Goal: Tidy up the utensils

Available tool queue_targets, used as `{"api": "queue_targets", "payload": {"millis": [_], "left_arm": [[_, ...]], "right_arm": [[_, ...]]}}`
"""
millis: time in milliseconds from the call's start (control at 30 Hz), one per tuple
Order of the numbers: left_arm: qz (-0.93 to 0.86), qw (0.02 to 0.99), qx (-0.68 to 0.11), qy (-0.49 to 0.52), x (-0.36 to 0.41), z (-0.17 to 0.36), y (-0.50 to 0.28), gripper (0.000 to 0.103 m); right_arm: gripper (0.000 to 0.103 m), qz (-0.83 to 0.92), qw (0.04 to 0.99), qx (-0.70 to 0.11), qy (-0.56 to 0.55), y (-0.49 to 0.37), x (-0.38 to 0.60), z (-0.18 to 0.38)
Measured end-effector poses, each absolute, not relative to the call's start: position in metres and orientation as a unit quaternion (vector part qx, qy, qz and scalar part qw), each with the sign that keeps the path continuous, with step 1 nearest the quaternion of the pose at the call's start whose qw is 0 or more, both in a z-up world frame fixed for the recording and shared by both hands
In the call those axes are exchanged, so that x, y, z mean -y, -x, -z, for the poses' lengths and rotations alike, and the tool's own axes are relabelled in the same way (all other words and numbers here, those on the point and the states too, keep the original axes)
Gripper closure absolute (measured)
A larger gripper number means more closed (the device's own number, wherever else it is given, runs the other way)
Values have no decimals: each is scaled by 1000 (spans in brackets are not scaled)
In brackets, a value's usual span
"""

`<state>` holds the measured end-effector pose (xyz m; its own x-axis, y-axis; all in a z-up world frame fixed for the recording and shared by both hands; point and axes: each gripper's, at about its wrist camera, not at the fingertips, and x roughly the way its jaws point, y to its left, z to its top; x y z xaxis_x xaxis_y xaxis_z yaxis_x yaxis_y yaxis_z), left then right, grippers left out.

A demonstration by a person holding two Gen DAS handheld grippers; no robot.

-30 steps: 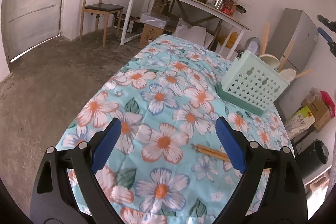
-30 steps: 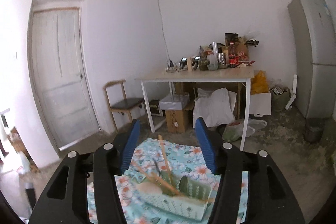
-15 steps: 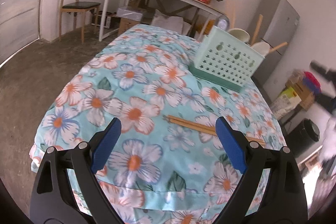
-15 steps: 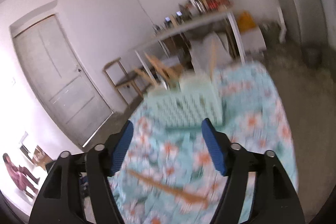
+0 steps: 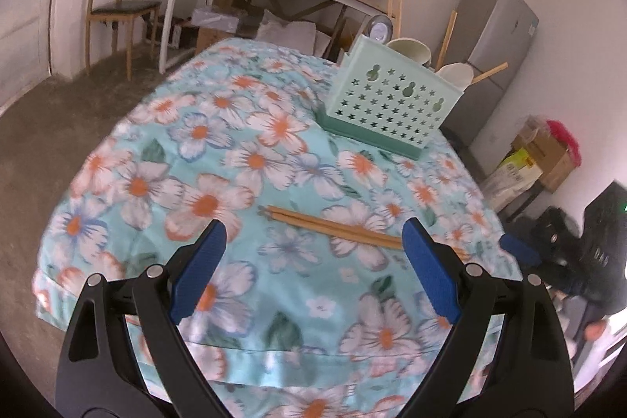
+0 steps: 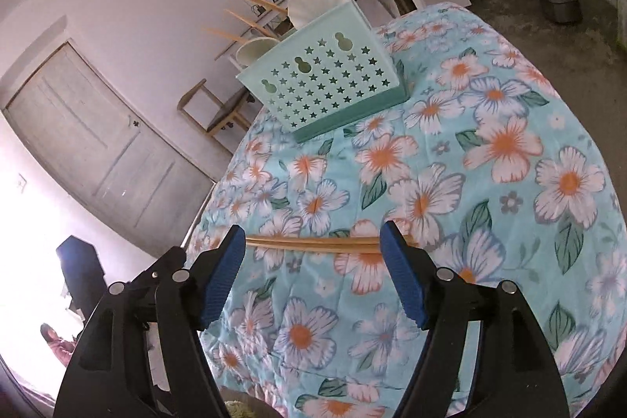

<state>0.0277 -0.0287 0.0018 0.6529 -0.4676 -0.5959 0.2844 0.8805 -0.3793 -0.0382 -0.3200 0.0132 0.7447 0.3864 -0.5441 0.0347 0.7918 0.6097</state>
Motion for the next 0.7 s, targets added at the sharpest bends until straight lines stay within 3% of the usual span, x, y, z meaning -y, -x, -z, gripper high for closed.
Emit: {"api": "queue_targets", "payload": {"millis": [367, 700], "left_arm": [[281, 813, -443, 252, 37, 24, -47, 53], [247, 717, -498, 420, 16, 76, -86, 67]], "right_arm": [[34, -108, 877, -349, -313, 36, 318, -9], [34, -118, 871, -366, -306, 23, 310, -4]]}}
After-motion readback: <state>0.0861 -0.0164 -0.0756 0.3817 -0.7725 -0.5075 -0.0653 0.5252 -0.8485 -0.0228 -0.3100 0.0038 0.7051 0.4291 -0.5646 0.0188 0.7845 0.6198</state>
